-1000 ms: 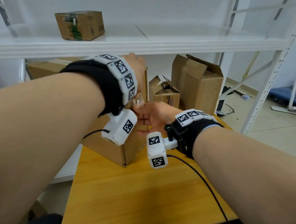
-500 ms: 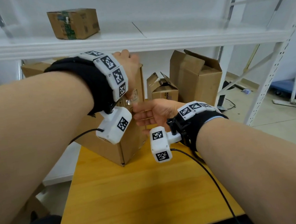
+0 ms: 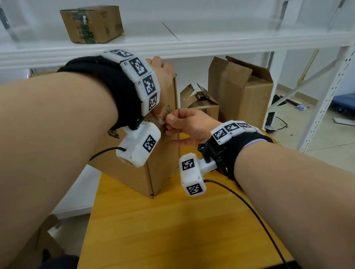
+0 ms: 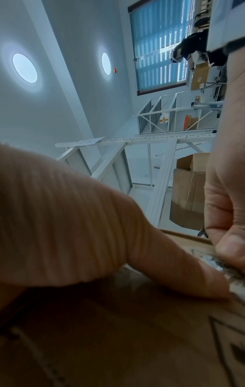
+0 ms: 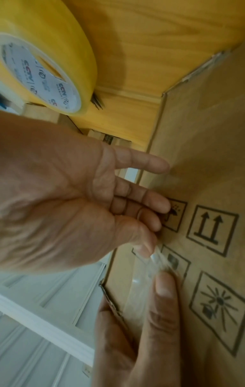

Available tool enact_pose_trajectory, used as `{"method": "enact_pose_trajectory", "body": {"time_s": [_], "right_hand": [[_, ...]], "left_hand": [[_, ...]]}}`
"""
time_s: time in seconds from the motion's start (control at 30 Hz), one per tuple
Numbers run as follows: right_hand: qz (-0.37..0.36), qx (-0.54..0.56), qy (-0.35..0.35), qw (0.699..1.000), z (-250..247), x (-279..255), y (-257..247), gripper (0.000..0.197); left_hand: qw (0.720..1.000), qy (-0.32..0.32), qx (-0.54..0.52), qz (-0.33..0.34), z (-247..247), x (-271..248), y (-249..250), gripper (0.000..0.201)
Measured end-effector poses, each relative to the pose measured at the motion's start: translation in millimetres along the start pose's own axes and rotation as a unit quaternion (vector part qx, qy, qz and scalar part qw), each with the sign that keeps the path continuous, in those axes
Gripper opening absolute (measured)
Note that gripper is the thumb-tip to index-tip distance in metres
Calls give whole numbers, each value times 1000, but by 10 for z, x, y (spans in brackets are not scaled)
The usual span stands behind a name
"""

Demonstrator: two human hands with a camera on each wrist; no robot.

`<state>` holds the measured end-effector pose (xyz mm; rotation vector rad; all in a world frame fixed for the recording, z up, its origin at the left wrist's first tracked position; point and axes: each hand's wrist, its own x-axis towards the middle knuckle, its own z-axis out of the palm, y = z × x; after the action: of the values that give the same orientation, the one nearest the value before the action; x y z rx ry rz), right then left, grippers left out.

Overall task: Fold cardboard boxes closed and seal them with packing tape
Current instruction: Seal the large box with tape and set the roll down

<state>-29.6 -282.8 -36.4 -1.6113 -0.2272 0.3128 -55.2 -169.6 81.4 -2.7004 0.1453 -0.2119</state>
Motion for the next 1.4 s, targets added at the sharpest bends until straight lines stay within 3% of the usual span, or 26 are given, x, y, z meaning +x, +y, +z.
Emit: {"method": "enact_pose_trajectory", "body": {"time_s": [0.17, 0.3, 0.47, 0.5, 0.57, 0.6, 0.63, 0.7, 0.8, 0.97, 1.1, 1.13, 1.2, 1.3, 1.4], "right_hand": [[28, 7, 0, 1000, -1, -28, -2, 15], [70, 36, -7, 997, 16, -67, -108, 19], [123, -104, -14, 987, -29, -36, -415, 14], [136, -172, -27, 975, -40, -40, -462, 16], [168, -360, -85, 914, -104, -32, -485, 28], [182, -428, -110, 879, -123, -40, -476, 40], [201, -427, -124, 873, -145, -42, -462, 58], [193, -330, -100, 919, -207, 9, -402, 91], [120, -232, -28, 965, -133, 20, -395, 104], [100, -224, 41, 968, 54, 28, -260, 83], [170, -338, 30, 925, -117, 58, 196, 74], [180, -331, 34, 926, -167, 66, 268, 69], [168, -280, 27, 945, -199, 51, 213, 76], [105, -226, -19, 968, -132, 107, -75, 106], [64, -221, -46, 972, 33, 134, -263, 98]], "left_hand": [[999, -19, -25, 0, -39, -1, -31, 94], [987, -31, -159, -13, -86, -17, -152, 80], [961, -83, -262, -2, -162, -72, -263, 73], [958, -87, -274, 0, -172, -93, -266, 71], [953, -91, -290, 4, -178, -131, -274, 68], [950, -91, -298, 8, -177, -140, -281, 67], [947, -91, -309, 10, -173, -149, -294, 66], [937, -91, -337, 9, -173, -165, -316, 63], [926, -101, -364, 11, -177, -177, -325, 61], [920, -112, -375, 6, -150, -163, -327, 63], [926, -99, -364, 17, -149, -151, -321, 59], [926, -100, -364, 20, -146, -152, -321, 59], [927, -98, -362, 22, -141, -146, -326, 58], [926, -96, -365, 19, -152, -120, -307, 56], [923, -105, -370, 15, -137, -111, -312, 58]]}}
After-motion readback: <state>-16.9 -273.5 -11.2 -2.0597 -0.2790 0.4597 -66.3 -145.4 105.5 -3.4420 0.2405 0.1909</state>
